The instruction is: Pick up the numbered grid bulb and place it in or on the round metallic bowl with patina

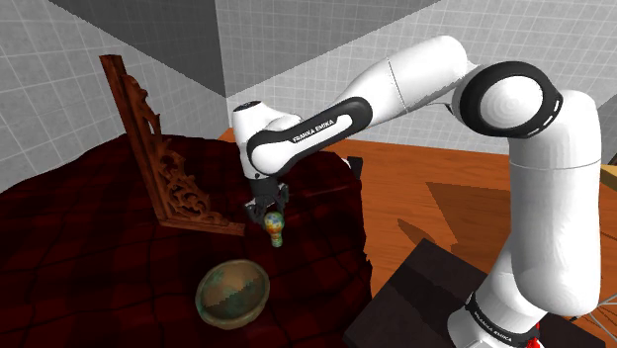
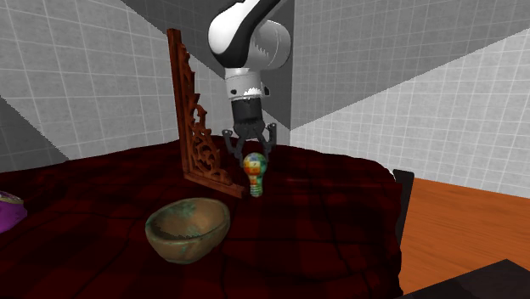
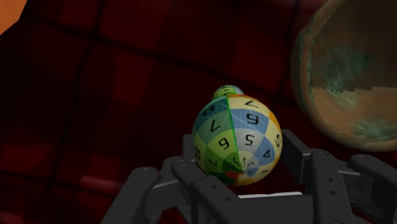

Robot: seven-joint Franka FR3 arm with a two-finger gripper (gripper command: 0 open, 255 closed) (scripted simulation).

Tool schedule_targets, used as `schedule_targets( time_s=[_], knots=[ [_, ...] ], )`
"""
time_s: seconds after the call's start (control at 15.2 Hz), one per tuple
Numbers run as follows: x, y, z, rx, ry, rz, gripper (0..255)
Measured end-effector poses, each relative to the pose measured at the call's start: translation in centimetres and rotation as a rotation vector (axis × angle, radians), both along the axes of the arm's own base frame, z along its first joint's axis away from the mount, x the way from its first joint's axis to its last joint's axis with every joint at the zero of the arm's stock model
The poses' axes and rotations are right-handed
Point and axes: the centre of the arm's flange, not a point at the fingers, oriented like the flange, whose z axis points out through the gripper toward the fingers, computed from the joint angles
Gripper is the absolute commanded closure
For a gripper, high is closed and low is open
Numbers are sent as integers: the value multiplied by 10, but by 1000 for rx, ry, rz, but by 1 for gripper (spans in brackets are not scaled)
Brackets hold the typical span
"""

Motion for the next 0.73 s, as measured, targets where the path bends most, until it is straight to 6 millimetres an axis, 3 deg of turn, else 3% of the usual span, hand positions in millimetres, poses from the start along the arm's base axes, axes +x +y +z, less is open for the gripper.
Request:
schedule_targets(
  time_s=[0.73],
  knots=[
    [-1,0,57,0,0,0,255]
  ],
)
